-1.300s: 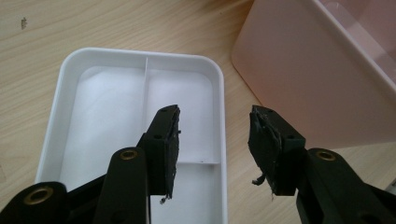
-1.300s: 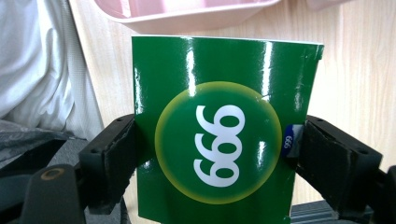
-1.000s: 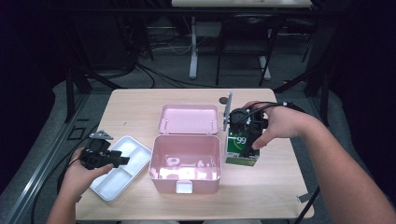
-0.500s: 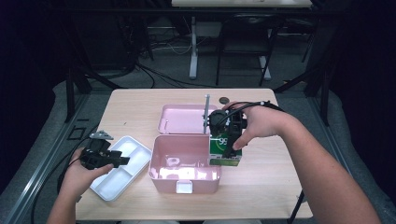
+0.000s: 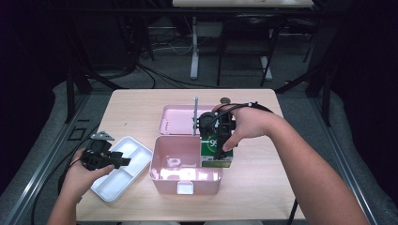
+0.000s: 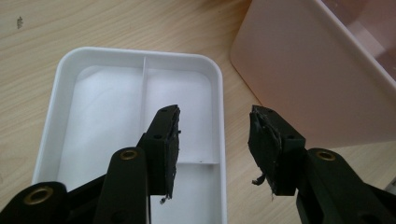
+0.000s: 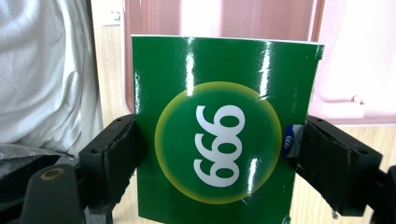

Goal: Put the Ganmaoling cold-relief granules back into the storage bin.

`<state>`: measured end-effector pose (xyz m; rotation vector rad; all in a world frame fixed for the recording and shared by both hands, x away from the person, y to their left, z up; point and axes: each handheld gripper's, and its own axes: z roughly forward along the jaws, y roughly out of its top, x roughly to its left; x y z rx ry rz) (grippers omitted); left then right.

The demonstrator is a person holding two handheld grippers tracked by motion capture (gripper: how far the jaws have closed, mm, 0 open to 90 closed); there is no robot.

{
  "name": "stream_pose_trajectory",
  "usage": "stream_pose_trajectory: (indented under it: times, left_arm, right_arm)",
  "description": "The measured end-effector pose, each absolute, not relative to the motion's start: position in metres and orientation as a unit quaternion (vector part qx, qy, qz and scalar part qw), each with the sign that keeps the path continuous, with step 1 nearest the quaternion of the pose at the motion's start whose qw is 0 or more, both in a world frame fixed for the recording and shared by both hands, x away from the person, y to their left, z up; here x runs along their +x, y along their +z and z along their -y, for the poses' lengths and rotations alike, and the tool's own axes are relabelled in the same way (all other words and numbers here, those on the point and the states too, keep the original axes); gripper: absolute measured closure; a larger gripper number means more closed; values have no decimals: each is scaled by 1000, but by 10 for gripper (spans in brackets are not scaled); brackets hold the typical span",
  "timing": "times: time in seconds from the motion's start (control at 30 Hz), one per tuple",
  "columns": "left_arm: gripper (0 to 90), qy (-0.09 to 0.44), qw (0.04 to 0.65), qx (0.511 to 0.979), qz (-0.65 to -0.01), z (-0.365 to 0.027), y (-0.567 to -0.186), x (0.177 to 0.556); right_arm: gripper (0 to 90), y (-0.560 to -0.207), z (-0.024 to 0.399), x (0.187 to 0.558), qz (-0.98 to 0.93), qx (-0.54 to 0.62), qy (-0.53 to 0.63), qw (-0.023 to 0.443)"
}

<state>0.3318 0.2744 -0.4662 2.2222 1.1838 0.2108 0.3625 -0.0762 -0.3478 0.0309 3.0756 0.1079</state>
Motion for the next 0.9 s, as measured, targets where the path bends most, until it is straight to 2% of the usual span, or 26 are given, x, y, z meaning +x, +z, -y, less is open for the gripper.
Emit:
stream_pose_trajectory:
  times: [0.9]
  left_arm:
    - [528,78,302,839,-446,-274,-467,332]
  right_arm:
    - [166,-364,50,368,-999,-5,33,38]
